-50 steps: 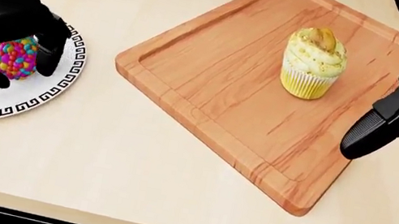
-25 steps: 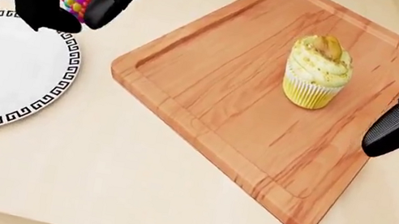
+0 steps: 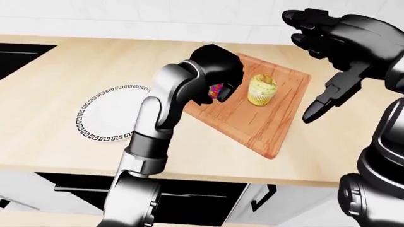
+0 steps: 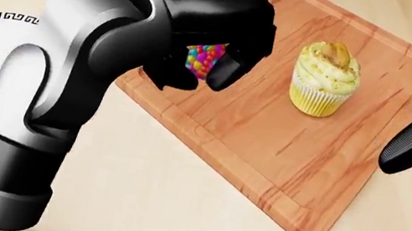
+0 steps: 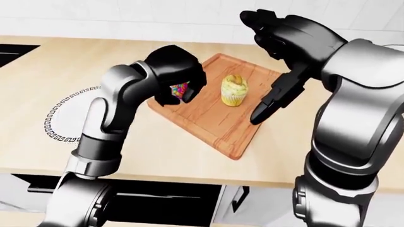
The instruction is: Move the dessert items from the plate to the tray.
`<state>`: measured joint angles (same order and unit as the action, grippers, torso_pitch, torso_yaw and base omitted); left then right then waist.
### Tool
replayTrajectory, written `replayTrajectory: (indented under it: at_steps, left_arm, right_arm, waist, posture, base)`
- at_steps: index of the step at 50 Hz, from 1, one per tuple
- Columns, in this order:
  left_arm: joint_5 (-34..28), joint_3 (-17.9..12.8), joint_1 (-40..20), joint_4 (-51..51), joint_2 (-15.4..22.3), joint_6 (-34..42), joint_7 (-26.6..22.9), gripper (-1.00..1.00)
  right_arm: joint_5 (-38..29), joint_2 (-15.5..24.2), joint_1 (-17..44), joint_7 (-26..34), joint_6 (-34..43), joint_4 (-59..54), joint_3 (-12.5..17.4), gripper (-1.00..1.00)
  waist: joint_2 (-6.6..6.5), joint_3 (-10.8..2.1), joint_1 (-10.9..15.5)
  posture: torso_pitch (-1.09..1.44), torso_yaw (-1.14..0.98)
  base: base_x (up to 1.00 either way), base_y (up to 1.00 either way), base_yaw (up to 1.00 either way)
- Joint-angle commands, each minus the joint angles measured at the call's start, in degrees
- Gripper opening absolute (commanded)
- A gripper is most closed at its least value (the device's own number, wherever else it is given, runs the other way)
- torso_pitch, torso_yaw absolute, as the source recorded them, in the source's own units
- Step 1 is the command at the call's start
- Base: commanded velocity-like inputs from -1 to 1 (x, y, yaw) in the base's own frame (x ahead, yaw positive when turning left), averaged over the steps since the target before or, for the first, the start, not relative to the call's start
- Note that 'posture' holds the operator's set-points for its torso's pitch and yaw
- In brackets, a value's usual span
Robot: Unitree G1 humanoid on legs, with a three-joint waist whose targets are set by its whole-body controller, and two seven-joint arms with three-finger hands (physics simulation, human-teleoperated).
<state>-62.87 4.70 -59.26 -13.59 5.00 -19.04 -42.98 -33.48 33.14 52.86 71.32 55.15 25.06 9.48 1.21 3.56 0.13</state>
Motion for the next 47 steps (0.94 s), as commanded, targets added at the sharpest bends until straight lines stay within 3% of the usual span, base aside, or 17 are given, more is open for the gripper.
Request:
replayTrajectory:
  at_steps: [1,7,9,14,23,32,39,47]
  left_arm:
    - [-0.28,-0.81,-2.22,1.19,-0.12,0.06,2.15,-0.74]
    - [-1.74,0.10,-1.60,-1.25,-1.94,-0.65,5.40,-0.55]
    - [-2.51,0.46,-1.28,-2.32,-2.53,-0.62,6.47,-0.29]
    - [-3.81,0.82,-0.80,-4.62,-3.55,-0.47,9.06,-0.04]
    - [-4.08,0.50,-1.10,-4.69,-3.14,-1.24,8.47,0.36]
    - [-2.49,-0.23,-2.70,-1.82,-2.28,-1.16,4.28,0.33]
    - [1.05,-2.07,-6.67,0.87,0.72,-0.67,-1.18,0.29]
    - [9.39,-6.30,-6.37,10.80,7.05,1.37,-10.01,0.33]
  right_arm:
    - [-0.07,0.26,1.21,-1.27,-0.85,1.12,0.51,1.00]
    - [-0.13,-0.15,0.80,-1.54,-0.94,1.17,0.11,1.00]
    - [-0.12,-0.34,0.34,-1.76,-1.31,1.17,0.20,1.00]
    - [-0.06,-0.53,-0.26,-1.75,-1.40,1.52,0.32,1.00]
    - [0.17,-0.24,-0.15,-1.70,-1.21,1.44,0.36,1.00]
    - [0.02,0.14,0.78,-1.22,-0.76,1.24,0.16,1.00]
    - [-0.22,1.52,2.95,0.29,0.51,1.02,0.17,1.00]
    - [0.88,7.12,4.33,3.75,1.76,1.26,3.07,1.00]
  waist:
    - [0.42,-1.72,0.10]
    - [0.60,-1.82,0.12]
    - [0.66,-1.89,0.15]
    - [0.80,-2.01,0.21]
    - [0.78,-2.15,0.13]
    - [0.67,-2.06,0.18]
    - [0.59,-1.82,0.20]
    - [0.39,-1.46,0.25]
  posture:
    - [0.00,0.00]
    - [0.00,0.00]
    - [0.00,0.00]
    - [0.00,0.00]
    - [0.00,0.00]
    - [0.00,0.00]
    - [0.00,0.00]
    - [0.00,0.00]
  base:
    - [0.00,0.00,0.00]
    - [0.00,0.00,0.00]
    - [0.00,0.00,0.00]
    - [0.00,0.00,0.00]
    - [0.00,0.00,0.00]
    - [0.00,0.00,0.00]
    - [0.00,0.00,0.00]
    - [0.00,0.00,0.00]
